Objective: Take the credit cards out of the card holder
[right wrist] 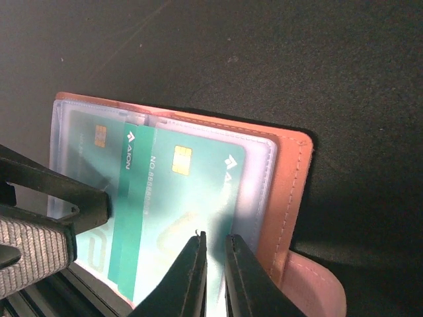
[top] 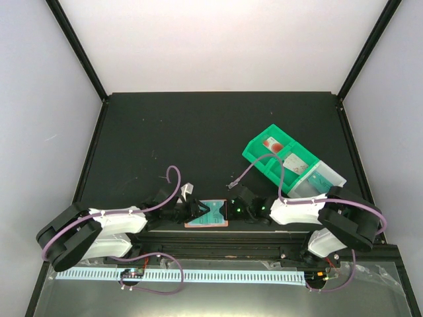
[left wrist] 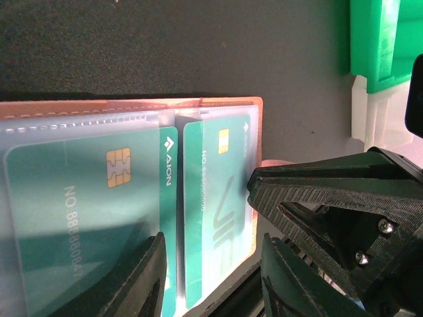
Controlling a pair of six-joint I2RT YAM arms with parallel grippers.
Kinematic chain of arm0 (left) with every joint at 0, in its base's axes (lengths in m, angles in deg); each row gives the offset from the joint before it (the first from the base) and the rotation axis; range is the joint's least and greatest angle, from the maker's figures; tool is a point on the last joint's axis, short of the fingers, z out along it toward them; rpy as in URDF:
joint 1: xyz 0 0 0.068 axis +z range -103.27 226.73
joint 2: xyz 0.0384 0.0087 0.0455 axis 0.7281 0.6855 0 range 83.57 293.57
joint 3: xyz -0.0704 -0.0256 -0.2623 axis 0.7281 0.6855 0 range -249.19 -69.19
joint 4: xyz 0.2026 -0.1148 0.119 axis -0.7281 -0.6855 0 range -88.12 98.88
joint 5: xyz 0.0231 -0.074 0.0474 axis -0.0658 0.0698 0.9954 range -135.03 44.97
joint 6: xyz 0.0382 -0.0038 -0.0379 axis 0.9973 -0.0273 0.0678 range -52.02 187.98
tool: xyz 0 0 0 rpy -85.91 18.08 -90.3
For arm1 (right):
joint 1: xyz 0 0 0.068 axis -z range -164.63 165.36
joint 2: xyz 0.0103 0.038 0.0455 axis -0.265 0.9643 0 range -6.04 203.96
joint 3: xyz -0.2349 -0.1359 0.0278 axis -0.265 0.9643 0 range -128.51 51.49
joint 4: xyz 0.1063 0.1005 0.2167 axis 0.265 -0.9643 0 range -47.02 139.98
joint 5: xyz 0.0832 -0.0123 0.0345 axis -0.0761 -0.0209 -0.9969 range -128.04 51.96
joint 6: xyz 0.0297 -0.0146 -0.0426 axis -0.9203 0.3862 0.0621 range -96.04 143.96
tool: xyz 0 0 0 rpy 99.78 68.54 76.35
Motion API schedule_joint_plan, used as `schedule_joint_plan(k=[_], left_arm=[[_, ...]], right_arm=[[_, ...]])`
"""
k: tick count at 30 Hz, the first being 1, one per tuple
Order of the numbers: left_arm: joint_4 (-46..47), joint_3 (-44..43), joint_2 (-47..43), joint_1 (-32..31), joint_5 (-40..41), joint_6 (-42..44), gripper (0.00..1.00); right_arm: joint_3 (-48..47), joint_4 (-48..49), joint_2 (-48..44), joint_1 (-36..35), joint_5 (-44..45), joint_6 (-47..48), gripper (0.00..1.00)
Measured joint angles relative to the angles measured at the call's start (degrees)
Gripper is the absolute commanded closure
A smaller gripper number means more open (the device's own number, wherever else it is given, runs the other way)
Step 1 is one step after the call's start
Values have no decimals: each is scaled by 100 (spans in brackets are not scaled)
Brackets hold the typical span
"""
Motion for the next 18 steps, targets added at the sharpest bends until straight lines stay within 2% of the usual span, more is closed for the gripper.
schedule_joint_plan(k=[18], left_arm=[[363,-7,323,-52,15,-334,62]], right_arm=[[256,509,7,0,17,-48,94]])
